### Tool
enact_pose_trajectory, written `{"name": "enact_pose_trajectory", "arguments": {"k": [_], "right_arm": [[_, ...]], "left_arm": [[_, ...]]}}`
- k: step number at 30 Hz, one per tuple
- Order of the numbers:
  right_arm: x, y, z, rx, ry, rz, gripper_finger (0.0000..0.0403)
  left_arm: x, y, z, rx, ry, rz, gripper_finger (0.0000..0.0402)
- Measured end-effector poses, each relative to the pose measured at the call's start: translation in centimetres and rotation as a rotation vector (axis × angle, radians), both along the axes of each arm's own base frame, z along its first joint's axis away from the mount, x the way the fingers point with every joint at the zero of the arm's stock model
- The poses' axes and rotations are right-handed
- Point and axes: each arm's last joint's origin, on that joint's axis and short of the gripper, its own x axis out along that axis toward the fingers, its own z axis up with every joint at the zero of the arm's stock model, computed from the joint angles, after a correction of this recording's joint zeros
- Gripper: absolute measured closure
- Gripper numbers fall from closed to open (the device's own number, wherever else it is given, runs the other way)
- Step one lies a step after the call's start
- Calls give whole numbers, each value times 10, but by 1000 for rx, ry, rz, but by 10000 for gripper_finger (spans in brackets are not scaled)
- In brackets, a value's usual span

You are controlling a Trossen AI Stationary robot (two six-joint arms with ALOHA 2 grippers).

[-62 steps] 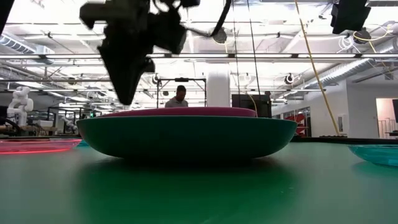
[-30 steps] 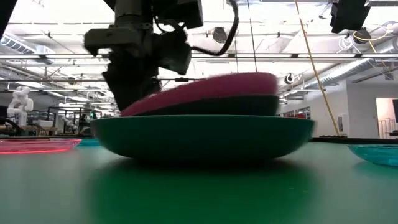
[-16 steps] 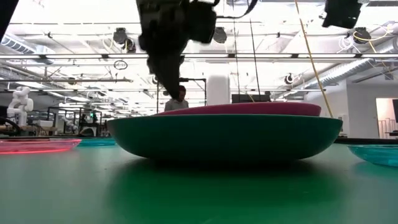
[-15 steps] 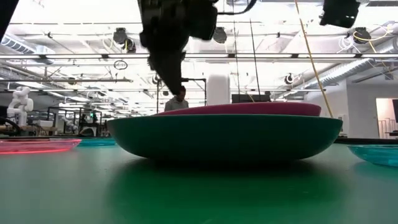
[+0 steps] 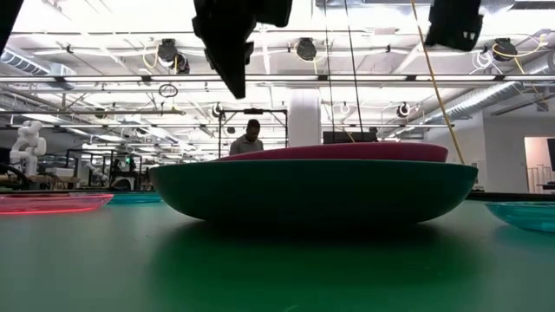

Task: Stack plastic plates
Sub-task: Stack the pink plate on top of the black plate

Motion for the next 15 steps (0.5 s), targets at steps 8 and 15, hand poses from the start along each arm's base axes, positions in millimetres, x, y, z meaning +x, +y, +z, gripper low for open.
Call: {"name": "enact_pose_trajectory", "arguments": {"k": [8, 15], "right_arm": [[28, 15, -66, 74, 142, -1, 336], [48, 23, -96, 84, 182, 6, 391]], "left_arm": [[-20, 7, -3, -9, 24, 5, 332], [-62, 10, -1, -53, -60, 94, 332]]}}
